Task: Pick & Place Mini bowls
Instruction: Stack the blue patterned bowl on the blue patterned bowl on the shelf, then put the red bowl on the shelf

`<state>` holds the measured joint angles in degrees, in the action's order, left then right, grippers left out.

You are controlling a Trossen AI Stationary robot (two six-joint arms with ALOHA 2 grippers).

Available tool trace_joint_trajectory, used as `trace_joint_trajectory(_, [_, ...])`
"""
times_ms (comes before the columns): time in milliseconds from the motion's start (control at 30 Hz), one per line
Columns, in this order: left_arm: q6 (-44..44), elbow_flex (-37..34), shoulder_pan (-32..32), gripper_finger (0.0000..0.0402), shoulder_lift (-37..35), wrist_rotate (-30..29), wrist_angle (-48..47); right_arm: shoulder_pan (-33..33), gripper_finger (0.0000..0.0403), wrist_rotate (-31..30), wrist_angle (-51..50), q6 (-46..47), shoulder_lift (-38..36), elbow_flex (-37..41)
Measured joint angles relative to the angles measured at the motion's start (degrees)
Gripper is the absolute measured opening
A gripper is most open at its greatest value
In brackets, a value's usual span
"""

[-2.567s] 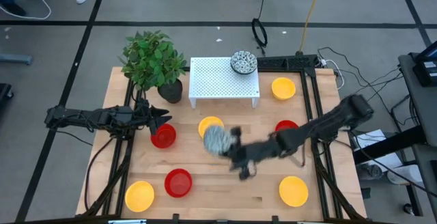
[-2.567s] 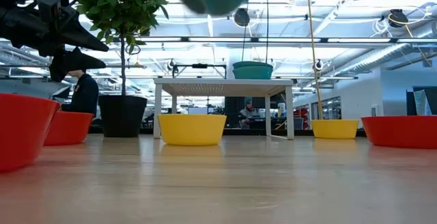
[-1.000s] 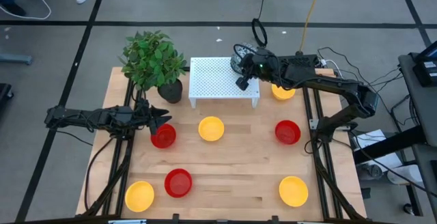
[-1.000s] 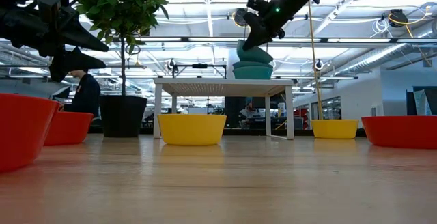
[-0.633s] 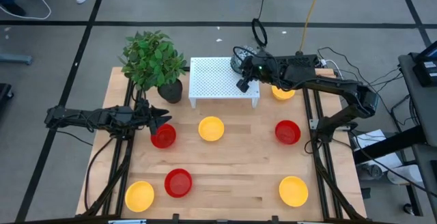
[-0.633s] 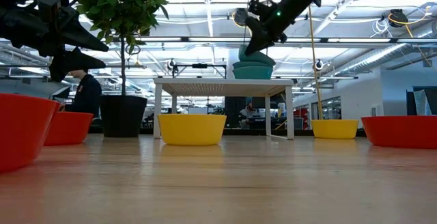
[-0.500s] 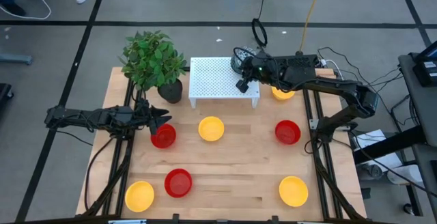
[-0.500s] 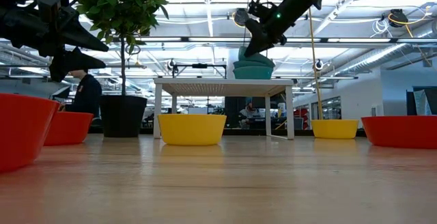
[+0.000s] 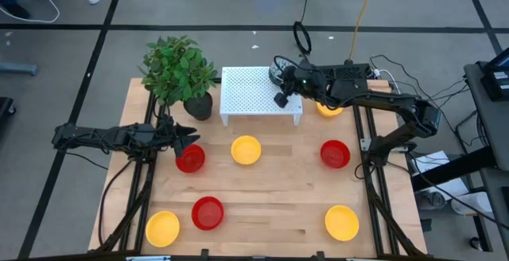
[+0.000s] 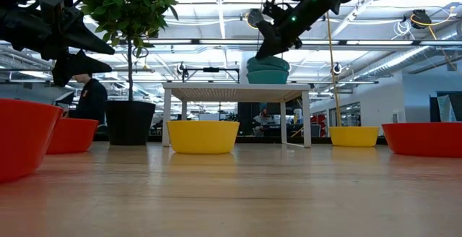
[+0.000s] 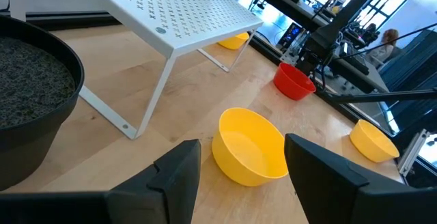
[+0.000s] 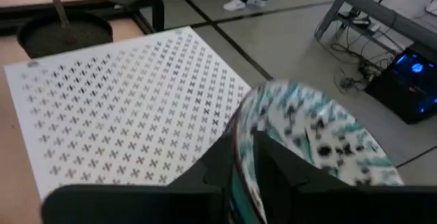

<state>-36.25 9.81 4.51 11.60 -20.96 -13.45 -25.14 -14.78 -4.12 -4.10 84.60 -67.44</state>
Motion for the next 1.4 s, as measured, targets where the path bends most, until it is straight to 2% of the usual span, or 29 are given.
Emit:
trace_joint_trajectory(333, [0.0, -0.01, 0.0, 0.0216, -0.01, 0.01, 0.02, 0.38, 0.0111, 0.06, 5.08, -0.04, -1.51, 0.0])
trace_joint_trajectory(700, [0.0, 0.0, 0.0, 0.0216, 0.0, 0.01, 0.0, 5.87, 0.0171, 0.08, 4.96, 3.2, -12.16, 0.0])
trace_joint_trajectory(900, [-0.01, -0.01, 0.02, 0.0216, -0.01, -0.57, 0.88, 12.46, 0.0175, 0.08, 4.89, 6.57, -18.36, 0.0])
trace_joint_trajectory(1067, [-0.07, -0.01, 0.02, 0.0216, 0.0, -1.58, 5.35, 19.02, 0.017, 0.09, 3.58, 10.06, -22.0, 0.0])
trace_joint_trajectory(1400, [-0.05, -0.01, 0.0, 0.0216, 0.02, -1.6, 13.52, 27.83, 0.0169, 0.0, 1.26, 14.12, -22.86, 0.0])
